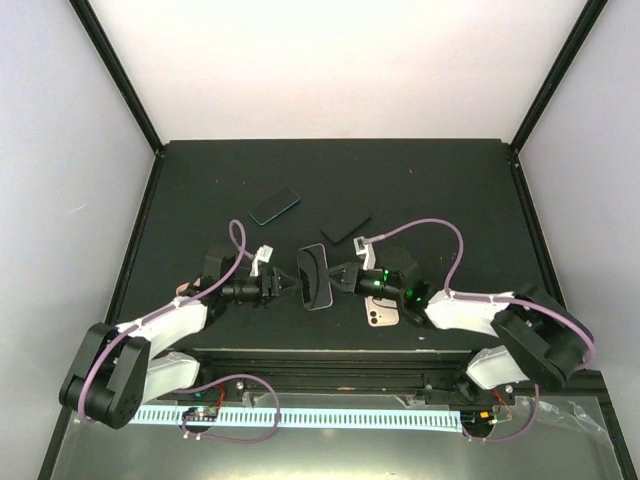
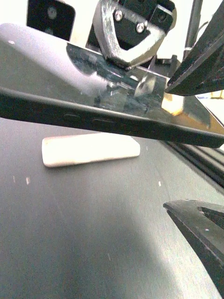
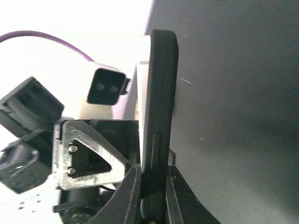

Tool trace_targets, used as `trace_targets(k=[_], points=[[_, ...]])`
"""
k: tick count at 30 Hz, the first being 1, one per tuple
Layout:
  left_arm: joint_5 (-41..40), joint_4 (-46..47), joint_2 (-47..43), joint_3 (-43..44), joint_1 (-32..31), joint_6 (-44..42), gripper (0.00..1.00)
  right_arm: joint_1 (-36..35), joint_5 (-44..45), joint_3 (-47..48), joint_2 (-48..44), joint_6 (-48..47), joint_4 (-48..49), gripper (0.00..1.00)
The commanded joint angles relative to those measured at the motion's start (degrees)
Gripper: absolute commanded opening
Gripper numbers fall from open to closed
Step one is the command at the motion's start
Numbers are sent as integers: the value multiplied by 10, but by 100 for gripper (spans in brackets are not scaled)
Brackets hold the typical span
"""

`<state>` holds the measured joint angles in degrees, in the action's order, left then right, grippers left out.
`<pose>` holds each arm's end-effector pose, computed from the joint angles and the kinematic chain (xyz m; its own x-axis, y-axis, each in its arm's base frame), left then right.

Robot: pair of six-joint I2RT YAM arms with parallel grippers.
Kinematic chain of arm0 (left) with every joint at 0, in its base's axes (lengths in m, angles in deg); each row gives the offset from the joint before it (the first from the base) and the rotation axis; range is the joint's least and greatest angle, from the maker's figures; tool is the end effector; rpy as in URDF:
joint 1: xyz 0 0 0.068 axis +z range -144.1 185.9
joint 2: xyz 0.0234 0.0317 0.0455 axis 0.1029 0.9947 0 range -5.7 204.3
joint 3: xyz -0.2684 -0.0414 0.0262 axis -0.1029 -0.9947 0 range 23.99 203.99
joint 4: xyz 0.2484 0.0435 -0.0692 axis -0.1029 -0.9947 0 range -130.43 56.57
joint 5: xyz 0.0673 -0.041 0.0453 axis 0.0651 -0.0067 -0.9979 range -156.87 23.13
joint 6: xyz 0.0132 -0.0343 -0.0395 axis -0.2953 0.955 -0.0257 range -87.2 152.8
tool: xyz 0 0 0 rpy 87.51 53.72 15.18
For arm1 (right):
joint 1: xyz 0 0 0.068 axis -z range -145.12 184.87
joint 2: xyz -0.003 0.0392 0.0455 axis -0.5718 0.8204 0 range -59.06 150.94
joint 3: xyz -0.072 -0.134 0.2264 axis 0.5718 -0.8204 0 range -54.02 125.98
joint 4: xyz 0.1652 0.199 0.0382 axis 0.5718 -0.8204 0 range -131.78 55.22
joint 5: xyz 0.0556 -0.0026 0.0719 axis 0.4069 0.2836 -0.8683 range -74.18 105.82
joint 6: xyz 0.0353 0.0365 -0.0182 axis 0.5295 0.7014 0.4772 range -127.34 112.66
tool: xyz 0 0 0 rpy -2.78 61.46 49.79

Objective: Put the phone into the phone case

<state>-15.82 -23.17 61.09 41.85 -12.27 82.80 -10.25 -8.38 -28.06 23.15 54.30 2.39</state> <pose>0.1790 -0.0878 0.1507 -0.9737 -0.1871 -0.1299 0.0423 0.4115 -0.9104 0.1807 0.2022 0.1698 -0.9189 0.2147 -0.3309 -0.2338 0.3791 0.8953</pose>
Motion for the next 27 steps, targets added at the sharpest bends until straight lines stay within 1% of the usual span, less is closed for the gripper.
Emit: trace_targets(k=[1,4,5,7,11,13,15,20,21,24,27], points=[[75,103,-42,9,3,42,62,4,-29,1,-49,18,82,7],[90,137,-67,5,3,59,58,4,-55,-4,-49,56,146,7],[96,152,-75,3,3,69,55,4,-55,-8,-51,69,160,7],[104,179,-91,0,3,91,47,3,-50,-15,-56,87,176,7],[102,180,-117,4,3,102,25,3,-51,-19,-66,85,170,10],[106,181,-120,4,2,104,17,5,-51,-20,-77,74,156,15],[116,185,-123,4,2,105,12,4,-46,-19,-96,55,125,21],[141,186,-143,10,3,103,9,7,-33,15,-146,-7,-4,45],[145,182,-147,12,2,100,8,8,-32,22,-155,-14,-19,48],[166,163,-156,23,2,86,8,12,-30,42,-164,-21,-52,50],[188,158,-159,31,1,81,7,17,-30,57,-165,-21,-77,51]])
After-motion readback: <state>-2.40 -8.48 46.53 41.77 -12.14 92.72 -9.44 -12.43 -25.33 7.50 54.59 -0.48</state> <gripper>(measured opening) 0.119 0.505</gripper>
